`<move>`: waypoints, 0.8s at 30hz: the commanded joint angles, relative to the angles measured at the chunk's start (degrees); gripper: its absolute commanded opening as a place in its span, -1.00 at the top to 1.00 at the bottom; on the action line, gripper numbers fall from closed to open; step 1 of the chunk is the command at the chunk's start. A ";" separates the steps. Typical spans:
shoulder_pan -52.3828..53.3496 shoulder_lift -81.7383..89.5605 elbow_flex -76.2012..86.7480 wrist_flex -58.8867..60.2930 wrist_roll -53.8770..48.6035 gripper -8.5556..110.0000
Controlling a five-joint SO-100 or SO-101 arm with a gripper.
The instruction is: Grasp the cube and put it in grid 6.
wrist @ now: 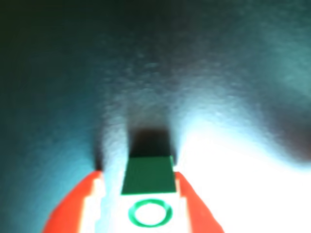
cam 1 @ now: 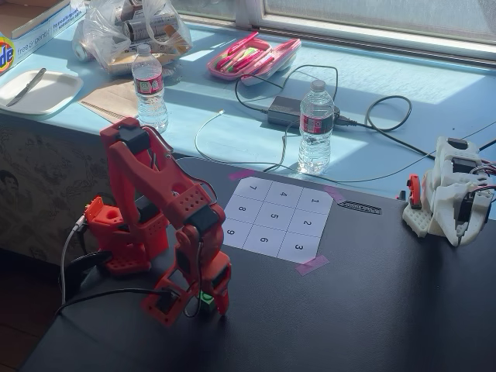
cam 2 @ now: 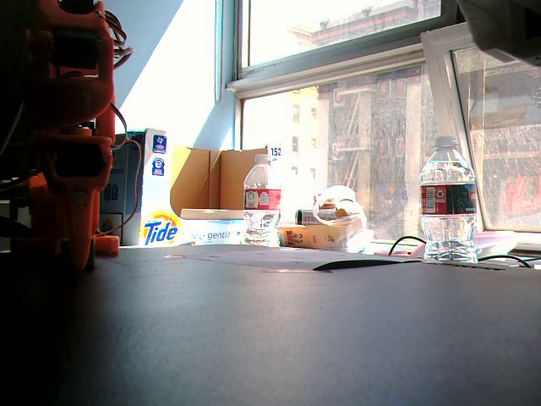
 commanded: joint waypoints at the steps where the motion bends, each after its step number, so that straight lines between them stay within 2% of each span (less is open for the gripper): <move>1: -0.44 0.44 0.53 -1.23 -0.97 0.67; 4: -0.44 0.70 1.14 -1.76 -1.49 0.85; 12: -1.67 5.19 -2.46 6.24 -1.32 0.85; 15: -4.39 6.68 -11.34 13.80 -0.88 0.85; 20: -14.33 6.24 -35.07 27.69 -0.18 0.85; 24: -23.55 6.68 -44.91 29.18 0.62 0.85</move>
